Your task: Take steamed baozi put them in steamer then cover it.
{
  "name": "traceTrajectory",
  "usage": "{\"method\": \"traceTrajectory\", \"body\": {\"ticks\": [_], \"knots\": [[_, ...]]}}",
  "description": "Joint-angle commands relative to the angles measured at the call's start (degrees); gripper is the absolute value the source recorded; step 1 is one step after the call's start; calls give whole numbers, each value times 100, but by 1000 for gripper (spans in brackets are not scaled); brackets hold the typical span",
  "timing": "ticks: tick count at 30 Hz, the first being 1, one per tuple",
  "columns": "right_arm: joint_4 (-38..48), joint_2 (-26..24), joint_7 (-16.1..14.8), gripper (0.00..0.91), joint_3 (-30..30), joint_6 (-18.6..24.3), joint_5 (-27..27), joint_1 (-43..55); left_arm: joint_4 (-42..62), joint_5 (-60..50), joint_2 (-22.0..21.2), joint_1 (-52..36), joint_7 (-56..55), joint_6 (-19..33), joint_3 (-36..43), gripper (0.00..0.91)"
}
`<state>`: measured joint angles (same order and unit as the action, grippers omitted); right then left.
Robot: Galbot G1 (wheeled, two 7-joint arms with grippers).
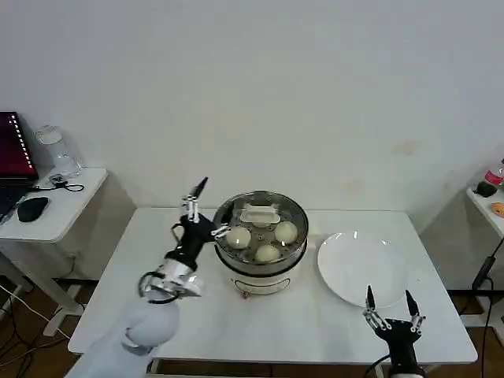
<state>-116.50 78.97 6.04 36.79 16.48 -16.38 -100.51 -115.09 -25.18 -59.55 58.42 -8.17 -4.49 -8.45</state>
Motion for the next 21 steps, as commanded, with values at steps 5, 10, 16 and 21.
{"method": "traceTrajectory", "body": {"ticks": [5,10,16,21], "knots": [[154,-178,68,907,164,-144,77,178,367,3021,-575,1987,869,2988,-2991,907],[223,-174,63,907,165,-106,120,190,484,3582,-889,2555,1227,3188,-3260,907],[252,-170,49,907,153,-77,162,200,869,3672,-1425,2794,1530,3662,-3453,907],[284,-154,35,907,142,-36,177,200,993,3674,-1528,2915,1530,3751,-3471,907]]}}
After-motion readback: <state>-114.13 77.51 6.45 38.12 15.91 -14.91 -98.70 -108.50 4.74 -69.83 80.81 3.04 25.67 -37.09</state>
